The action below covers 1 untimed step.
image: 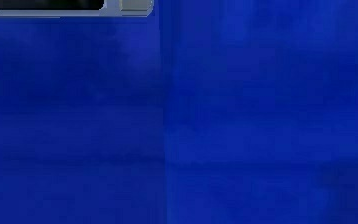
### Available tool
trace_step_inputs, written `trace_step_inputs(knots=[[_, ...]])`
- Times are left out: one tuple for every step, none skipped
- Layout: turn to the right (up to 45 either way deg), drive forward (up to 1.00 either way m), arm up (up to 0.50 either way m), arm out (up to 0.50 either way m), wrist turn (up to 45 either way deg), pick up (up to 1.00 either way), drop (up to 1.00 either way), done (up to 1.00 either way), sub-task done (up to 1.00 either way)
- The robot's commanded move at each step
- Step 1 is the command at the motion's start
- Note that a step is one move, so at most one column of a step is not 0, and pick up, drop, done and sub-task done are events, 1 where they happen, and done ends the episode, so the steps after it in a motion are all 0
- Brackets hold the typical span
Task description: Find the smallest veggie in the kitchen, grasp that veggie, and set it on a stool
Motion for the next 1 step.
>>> trace_step_inputs(knots=[[0.0,0.00,0.00,0.16,0.0,0.00,0.00,0.00,0.00]])
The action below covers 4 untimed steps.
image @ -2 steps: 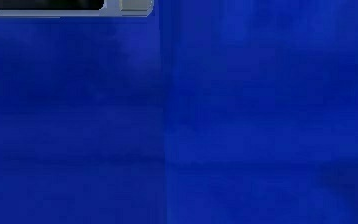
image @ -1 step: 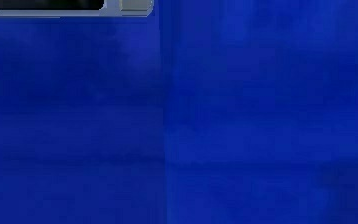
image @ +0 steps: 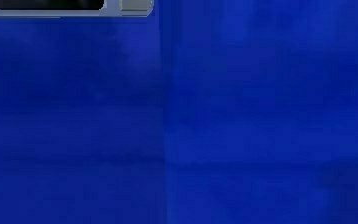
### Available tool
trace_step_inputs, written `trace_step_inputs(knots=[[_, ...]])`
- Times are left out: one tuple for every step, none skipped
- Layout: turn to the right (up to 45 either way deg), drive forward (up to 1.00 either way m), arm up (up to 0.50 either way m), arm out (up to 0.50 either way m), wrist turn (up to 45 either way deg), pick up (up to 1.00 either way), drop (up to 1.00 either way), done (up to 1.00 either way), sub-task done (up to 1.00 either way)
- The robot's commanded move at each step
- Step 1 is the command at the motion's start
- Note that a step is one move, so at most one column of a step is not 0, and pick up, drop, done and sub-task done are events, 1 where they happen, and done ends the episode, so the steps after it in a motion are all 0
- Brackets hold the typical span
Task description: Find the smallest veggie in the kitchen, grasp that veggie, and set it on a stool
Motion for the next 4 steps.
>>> trace_step_inputs(knots=[[0.0,0.00,0.00,0.00,45.0,0.00,0.00,0.00,0.00],[0.0,0.00,0.00,0.00,45.0,0.00,0.00,0.00,0.00],[0.0,0.00,0.00,0.00,45.0,0.00,0.00,0.00,0.00],[0.0,0.00,0.00,0.00,45.0,0.00,0.00,0.00,0.00]])
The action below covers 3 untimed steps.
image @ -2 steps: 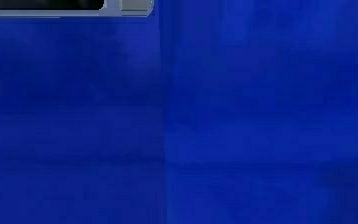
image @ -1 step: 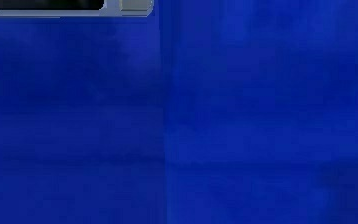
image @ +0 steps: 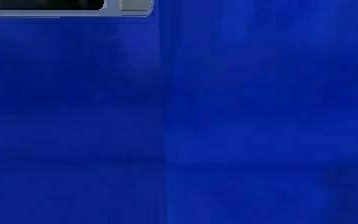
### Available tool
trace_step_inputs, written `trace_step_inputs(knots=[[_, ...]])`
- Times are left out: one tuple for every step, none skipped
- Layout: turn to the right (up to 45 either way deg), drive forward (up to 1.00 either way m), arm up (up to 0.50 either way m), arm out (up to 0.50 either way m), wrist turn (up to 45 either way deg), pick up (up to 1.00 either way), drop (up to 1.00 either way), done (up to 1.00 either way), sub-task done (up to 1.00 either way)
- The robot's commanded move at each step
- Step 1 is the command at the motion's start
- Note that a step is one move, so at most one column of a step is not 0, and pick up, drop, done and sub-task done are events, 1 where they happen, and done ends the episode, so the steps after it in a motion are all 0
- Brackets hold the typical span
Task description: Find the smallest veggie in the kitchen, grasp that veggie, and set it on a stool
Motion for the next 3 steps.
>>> trace_step_inputs(knots=[[0.0,0.00,0.00,0.00,9.0,0.00,0.00,0.00,0.00],[0.0,0.00,-0.12,0.00,0.0,0.00,0.00,0.00,0.00],[0.0,0.00,0.00,0.00,0.0,1.00,0.00,0.00,0.00]])
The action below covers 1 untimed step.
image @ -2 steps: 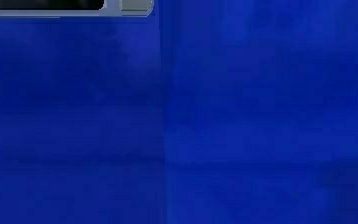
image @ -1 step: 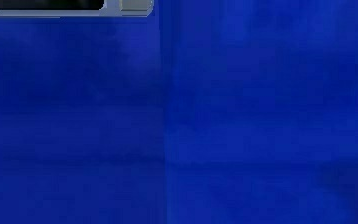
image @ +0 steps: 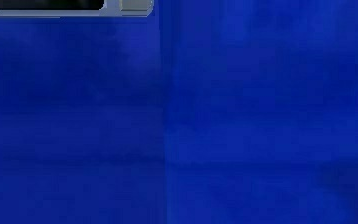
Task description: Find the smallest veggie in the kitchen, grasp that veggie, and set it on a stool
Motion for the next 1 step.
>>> trace_step_inputs(knots=[[0.0,0.00,0.10,0.00,0.0,0.00,0.00,0.00,0.00]])
